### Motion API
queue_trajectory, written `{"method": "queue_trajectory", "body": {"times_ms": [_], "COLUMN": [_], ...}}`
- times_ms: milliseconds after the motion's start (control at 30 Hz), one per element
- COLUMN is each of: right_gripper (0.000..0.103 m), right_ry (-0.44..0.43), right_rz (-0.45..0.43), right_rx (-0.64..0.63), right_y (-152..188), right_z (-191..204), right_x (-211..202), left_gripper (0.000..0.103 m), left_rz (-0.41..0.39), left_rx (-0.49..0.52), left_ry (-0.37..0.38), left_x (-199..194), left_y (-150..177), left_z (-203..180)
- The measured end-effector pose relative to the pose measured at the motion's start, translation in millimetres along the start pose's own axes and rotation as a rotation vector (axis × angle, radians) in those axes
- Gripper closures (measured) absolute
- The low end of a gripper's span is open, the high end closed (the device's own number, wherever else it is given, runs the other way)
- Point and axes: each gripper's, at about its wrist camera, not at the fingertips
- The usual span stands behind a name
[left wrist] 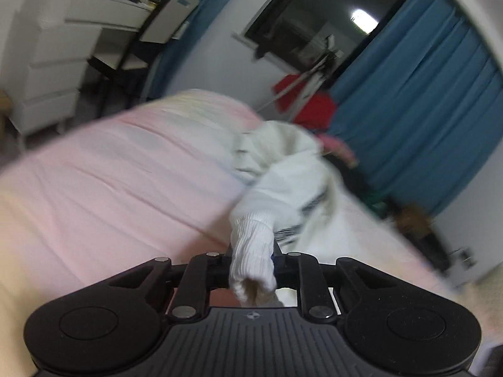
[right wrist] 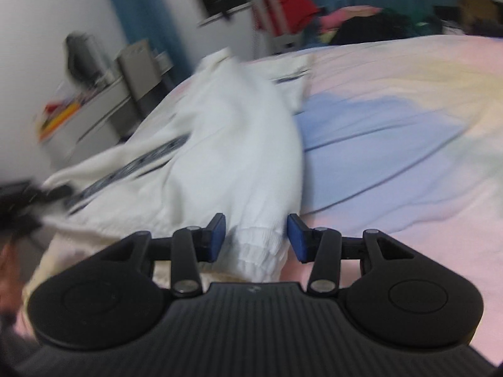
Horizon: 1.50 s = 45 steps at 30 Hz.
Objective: Fold clothes
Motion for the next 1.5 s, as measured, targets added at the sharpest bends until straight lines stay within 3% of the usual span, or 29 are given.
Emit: {"method": "queue_trajectory", "body": {"times_ms": [100,167,367,433,533,633,767,900,1000,1067,1133,1233,1300,1400,1500], "right_gripper": [0.056,0.056,0.055,0.055,0.055,0.055,0.055,0.055,0.055,0.055,0.055,0.055,0.055,0.055,0.055], "right_ry": [0.045,0.057,0.013,-0.001,0.010,0.011,0.010,0.007,0.003,-0.002,-0.008,-0.020,-0.026,-0.022,-0.036], "right_rz": [0.035,0.035,0.021,0.020,0.006,-0.005,-0.009,-0.011,-0.004,0.003,0.008,0.019,0.023,0.011,-0.020], "right_rx": [-0.090,-0.094,0.109,0.154,0.169,0.182,0.210,0.254,0.290,0.317,0.342,0.368,0.362,0.340,0.353], "right_y": [9,7,-6,-8,-8,-9,-11,-13,-13,-13,-13,-12,-13,-13,-13], "right_z": [17,15,-14,-21,-20,-18,-21,-29,-36,-40,-44,-47,-47,-46,-48], "right_x": [11,12,1,1,1,1,0,0,1,2,3,5,6,4,0], "left_gripper": [0.078,0.066,0.042,0.036,0.034,0.032,0.022,0.031,0.031,0.034,0.034,0.034,0.041,0.068,0.073], "left_rz": [0.100,0.115,0.137,0.134,0.142,0.169,0.174,0.238,0.211,0.176,0.120,0.074,0.052,0.011,-0.084], "left_rx": [0.039,0.102,0.320,0.447,0.715,0.939,1.196,1.431,1.572,1.599,1.600,1.698,1.722,1.580,1.428], "left_ry": [-0.036,-0.056,-0.108,-0.141,-0.193,-0.163,-0.145,-0.213,-0.300,-0.371,-0.378,-0.384,-0.393,-0.390,-0.393], "left_x": [16,9,-19,-33,-48,-56,-60,-36,-15,-2,3,15,25,31,25], "left_y": [-6,-6,-8,-6,4,18,43,77,99,104,106,121,127,118,101], "left_z": [7,1,-22,-33,-50,-65,-84,-95,-99,-102,-106,-107,-106,-102,-98]}}
Point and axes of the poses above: each gripper's, at about its wrist camera, not at the fingertips, and x roughly the way its jaws point, z to its left, y to its underside, and after that the axes turned 10 degrees about x, right-handed
